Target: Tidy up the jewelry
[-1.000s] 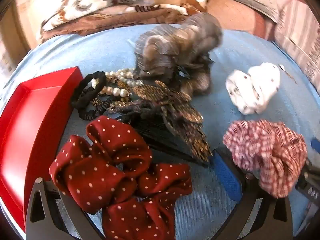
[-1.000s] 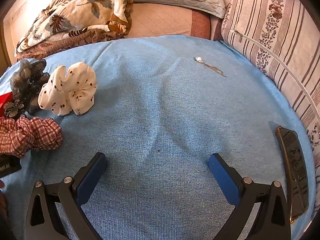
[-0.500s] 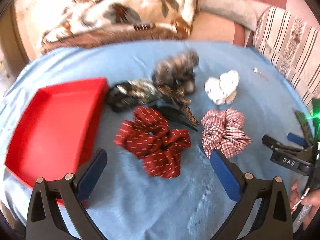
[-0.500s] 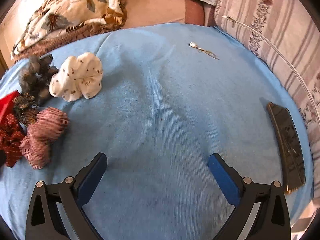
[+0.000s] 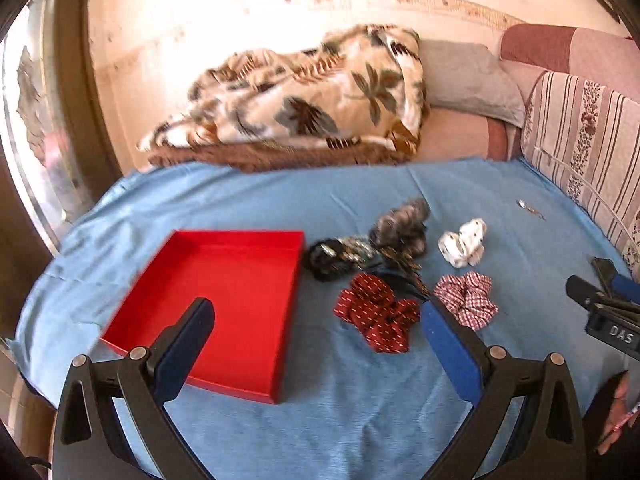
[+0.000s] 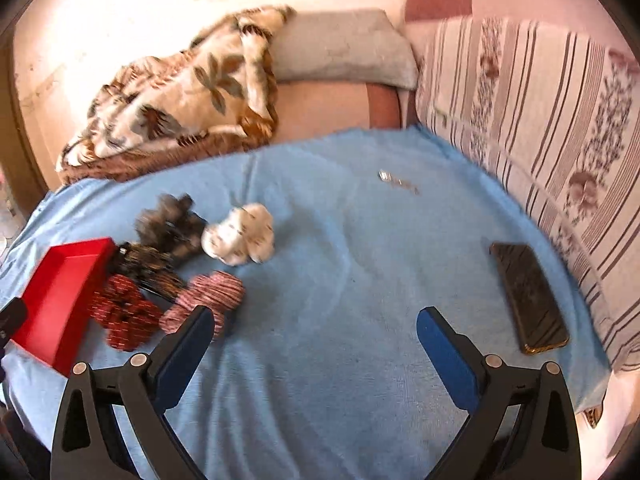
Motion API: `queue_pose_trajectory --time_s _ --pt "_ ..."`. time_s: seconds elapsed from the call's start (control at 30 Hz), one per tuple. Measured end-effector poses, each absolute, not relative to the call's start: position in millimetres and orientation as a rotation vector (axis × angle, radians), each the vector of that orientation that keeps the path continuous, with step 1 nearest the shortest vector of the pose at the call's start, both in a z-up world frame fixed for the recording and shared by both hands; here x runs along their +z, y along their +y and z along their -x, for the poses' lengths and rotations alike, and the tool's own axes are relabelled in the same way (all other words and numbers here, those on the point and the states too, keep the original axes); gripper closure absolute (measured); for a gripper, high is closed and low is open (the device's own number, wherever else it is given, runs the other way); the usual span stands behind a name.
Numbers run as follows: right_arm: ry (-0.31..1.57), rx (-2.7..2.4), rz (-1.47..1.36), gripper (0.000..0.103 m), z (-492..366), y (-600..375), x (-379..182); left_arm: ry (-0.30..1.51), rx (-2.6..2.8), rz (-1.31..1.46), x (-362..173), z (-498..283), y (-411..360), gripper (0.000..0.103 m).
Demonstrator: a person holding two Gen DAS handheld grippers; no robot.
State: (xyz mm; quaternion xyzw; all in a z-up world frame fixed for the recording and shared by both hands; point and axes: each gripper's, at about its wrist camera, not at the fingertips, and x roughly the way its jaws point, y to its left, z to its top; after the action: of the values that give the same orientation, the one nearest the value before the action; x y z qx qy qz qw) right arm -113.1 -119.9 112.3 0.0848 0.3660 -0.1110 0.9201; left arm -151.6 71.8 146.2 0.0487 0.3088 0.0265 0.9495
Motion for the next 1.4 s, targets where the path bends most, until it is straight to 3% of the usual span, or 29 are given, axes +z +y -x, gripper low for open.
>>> queue_pose_trajectory --time_s 1.4 --pt "0.428 -0.231 -0.035 0.0 188.3 -63.8 186.4 0.392 0.077 0.008 209.7 223.7 102.3 0.0"
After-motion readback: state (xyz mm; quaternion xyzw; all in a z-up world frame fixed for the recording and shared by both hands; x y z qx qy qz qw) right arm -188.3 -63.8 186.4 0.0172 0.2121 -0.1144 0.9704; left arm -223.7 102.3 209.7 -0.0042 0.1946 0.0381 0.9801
